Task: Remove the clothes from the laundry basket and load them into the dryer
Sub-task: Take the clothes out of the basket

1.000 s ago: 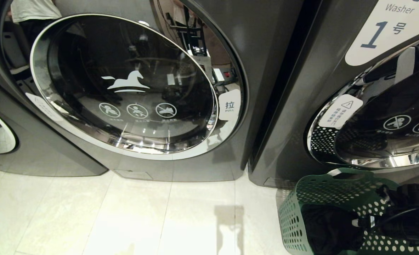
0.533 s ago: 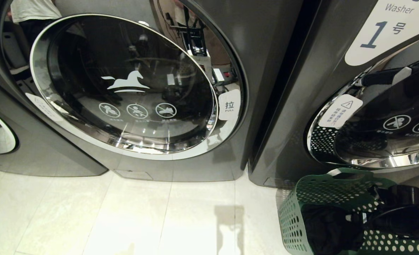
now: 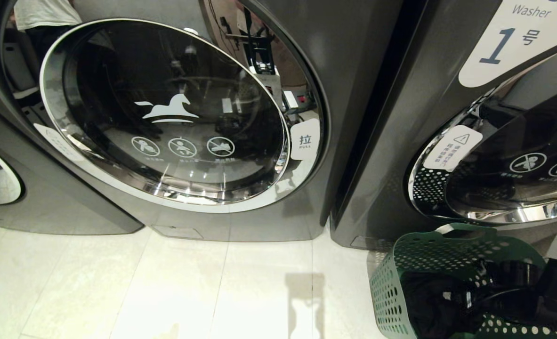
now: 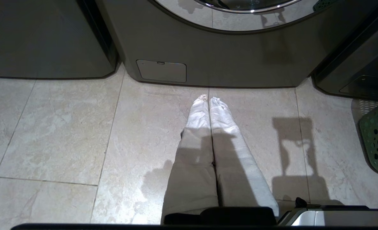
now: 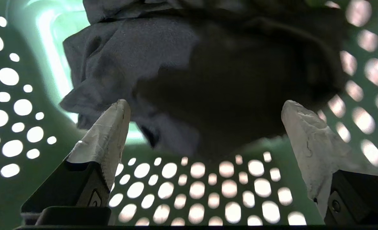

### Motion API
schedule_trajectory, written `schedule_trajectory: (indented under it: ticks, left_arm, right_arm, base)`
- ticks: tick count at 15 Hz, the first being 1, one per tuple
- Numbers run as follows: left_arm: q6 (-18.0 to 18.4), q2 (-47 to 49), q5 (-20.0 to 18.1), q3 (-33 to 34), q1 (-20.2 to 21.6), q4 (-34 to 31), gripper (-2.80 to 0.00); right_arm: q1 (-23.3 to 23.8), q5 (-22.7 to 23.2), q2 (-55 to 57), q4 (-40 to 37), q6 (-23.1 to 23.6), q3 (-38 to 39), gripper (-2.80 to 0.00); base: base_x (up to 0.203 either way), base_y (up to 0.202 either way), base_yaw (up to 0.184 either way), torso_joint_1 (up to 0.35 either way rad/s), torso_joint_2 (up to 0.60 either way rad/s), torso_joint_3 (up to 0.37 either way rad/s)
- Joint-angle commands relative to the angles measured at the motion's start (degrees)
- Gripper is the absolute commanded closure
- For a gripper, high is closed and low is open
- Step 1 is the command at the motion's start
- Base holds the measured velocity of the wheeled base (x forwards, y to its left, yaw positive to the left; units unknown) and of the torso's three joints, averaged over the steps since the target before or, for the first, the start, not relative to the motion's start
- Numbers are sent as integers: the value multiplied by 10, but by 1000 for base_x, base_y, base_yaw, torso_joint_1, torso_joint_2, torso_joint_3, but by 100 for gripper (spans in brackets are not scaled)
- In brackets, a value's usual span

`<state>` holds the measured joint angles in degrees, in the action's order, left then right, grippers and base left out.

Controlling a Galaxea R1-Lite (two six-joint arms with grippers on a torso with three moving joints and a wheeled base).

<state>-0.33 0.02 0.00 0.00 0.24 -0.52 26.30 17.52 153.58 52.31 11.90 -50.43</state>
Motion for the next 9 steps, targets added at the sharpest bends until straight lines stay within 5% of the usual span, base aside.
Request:
schedule_trajectory:
  ticks: [1,9]
  left_arm:
    - [0,-1,0,1,0,0,0]
    - [0,-1,0,1,0,0,0]
  right_arm:
    - [1,7,52,14,6,-13,-280]
    - [0,27,149,44,1,-146,-280]
  base:
    - [0,0,0,0,0,0]
    - [0,0,0,0,0,0]
